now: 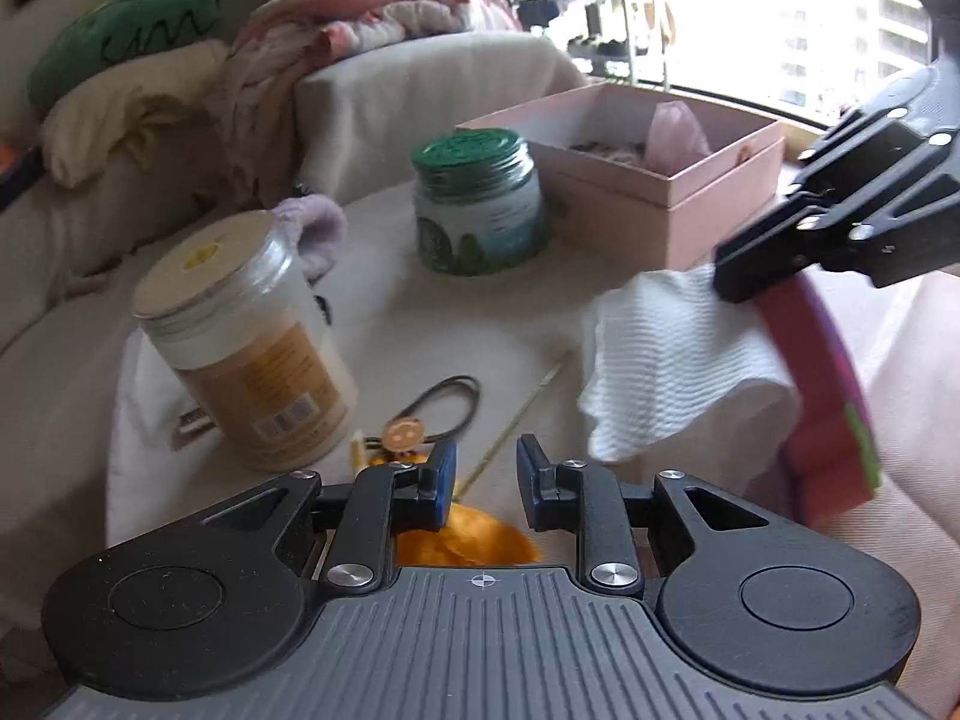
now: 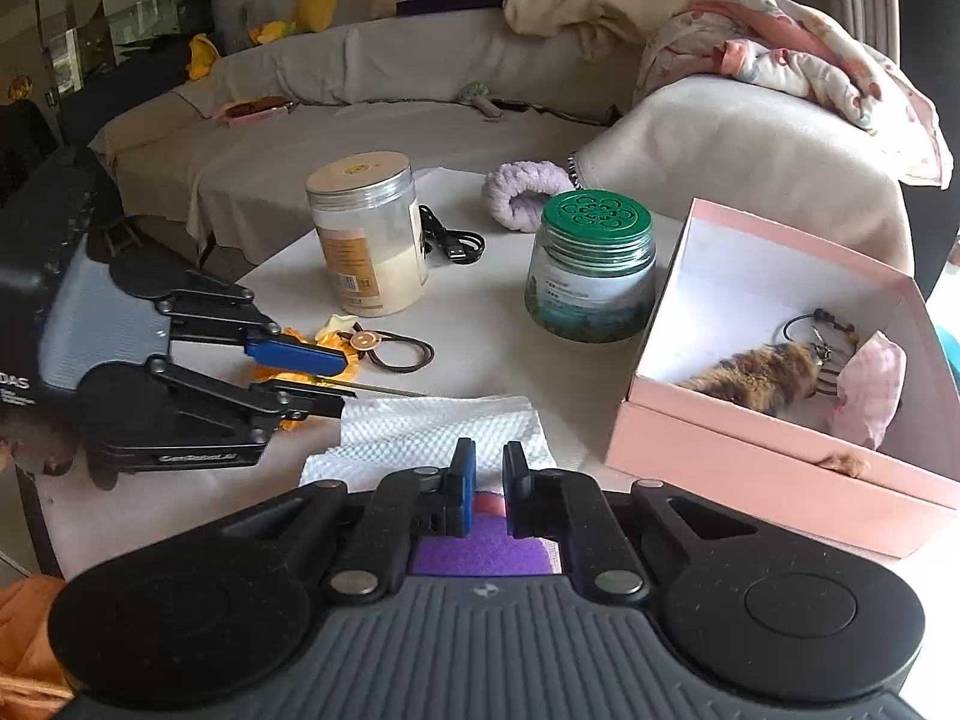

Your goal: Organize soft objects

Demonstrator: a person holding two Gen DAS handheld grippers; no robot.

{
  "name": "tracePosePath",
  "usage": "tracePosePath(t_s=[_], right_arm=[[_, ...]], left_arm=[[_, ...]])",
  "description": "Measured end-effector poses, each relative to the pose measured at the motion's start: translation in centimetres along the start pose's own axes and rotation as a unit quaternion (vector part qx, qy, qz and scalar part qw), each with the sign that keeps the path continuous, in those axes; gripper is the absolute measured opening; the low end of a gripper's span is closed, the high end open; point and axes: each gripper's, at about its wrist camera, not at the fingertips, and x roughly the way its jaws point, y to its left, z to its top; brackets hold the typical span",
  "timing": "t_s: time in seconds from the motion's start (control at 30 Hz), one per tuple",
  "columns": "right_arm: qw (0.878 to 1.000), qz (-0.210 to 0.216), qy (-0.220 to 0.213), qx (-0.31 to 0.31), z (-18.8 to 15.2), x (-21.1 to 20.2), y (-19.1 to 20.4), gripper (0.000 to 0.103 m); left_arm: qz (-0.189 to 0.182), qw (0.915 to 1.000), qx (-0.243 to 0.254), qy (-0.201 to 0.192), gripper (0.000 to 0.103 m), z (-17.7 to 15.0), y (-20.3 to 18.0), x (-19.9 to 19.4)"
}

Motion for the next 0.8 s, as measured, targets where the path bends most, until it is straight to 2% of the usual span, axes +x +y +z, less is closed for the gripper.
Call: tracePosePath(t_s=[0.1, 0.17, 0.23, 0.27, 0.3, 0.37, 0.47, 0.5, 0.63, 0.7, 0.8], right_arm=[[1.0, 0.0, -0.008, 0.009, -0.4, -0.3, -0.3, 0.01], [1.0, 0.001, -0.013, 0.016, -0.6, -0.5, -0.6, 0.015], [1.0, -0.006, -0.017, 0.023, -0.7, -0.5, -0.9, 0.032], [0.999, -0.006, -0.019, 0.027, -0.7, -0.4, -1.0, 0.045], [0.999, -0.004, -0.02, 0.03, -0.7, -0.3, -1.1, 0.05], [0.999, 0.001, -0.019, 0.036, -0.8, 0.0, -1.2, 0.051], [0.999, 0.008, -0.019, 0.041, -0.9, 0.2, -1.0, 0.051], [0.999, 0.01, -0.021, 0.042, -1.0, 0.2, -1.0, 0.051], [0.998, 0.011, -0.029, 0.046, -1.4, 0.0, -0.8, 0.054], [0.998, 0.013, -0.03, 0.051, -1.5, 0.0, -0.9, 0.055], [0.998, 0.013, -0.034, 0.056, -1.6, -0.1, -1.0, 0.057]], left_arm=[[0.008, 0.9997, 0.003, 0.022, 0.027, -0.2, 0.7, 0.0], [-0.011, 0.9993, -0.004, 0.036, 0.025, -0.4, 1.3, -0.4], [-0.056, 0.997, -0.038, 0.037, 0.025, -0.4, 2.3, -1.3], [-0.077, 0.9947, -0.061, 0.03, 0.026, -0.4, 2.9, -1.8], [-0.086, 0.9925, -0.084, 0.021, 0.027, -0.3, 3.6, -2.2], [-0.07, 0.9893, -0.129, 0.0, 0.027, -0.1, 5.0, -2.7], [0.0, 0.987, -0.16, -0.006, 0.025, 0.1, 6.5, -2.0], [0.007, 0.9855, -0.169, -0.003, 0.025, 0.2, 7.0, -1.6], [-0.009, 0.9822, -0.187, 0.003, 0.025, 0.3, 7.2, -0.1], [-0.016, 0.9846, -0.174, 0.01, 0.025, 0.7, 6.6, 1.0], [-0.004, 0.9901, -0.136, 0.034, 0.028, 1.1, 5.5, 2.5]])
